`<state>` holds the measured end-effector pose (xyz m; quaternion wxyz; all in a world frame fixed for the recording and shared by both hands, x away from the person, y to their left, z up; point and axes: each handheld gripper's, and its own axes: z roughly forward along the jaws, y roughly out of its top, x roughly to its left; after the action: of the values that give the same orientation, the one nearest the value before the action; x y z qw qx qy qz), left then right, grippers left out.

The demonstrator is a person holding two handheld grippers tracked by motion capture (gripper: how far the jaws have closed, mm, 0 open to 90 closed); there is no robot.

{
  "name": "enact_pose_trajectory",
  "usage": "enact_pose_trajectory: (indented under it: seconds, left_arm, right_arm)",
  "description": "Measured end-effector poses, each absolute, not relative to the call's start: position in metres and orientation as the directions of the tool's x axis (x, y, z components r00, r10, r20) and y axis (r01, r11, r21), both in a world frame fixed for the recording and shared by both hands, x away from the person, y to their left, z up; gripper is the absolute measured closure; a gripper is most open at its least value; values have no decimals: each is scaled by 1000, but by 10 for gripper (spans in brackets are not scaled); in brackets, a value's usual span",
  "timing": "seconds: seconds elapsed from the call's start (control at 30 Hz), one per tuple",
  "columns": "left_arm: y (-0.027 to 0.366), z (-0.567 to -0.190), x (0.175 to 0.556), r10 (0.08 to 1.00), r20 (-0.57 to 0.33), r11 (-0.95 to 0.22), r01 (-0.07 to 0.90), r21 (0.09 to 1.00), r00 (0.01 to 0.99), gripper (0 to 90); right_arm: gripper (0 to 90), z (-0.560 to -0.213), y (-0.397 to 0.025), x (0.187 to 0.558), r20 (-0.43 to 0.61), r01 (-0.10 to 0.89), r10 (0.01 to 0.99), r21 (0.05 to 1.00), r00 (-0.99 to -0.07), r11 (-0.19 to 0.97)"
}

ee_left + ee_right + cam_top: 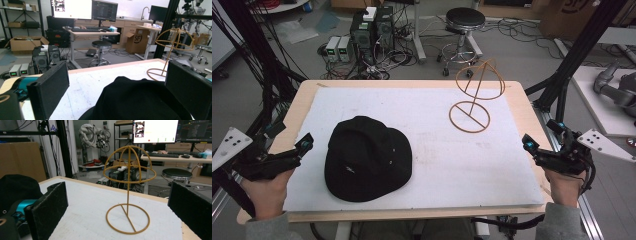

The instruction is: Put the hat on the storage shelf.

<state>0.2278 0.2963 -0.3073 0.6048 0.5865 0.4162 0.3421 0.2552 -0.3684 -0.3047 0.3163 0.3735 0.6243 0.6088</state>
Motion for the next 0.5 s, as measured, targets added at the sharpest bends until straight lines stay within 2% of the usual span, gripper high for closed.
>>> enact_pose_trajectory:
  seconds: [0.5]
  left_arm:
    - [292, -306, 233, 888, -95, 55, 100, 993, 450, 58]
  right_arm:
    - [24, -306, -367, 257, 61, 95, 846, 995, -530, -12]
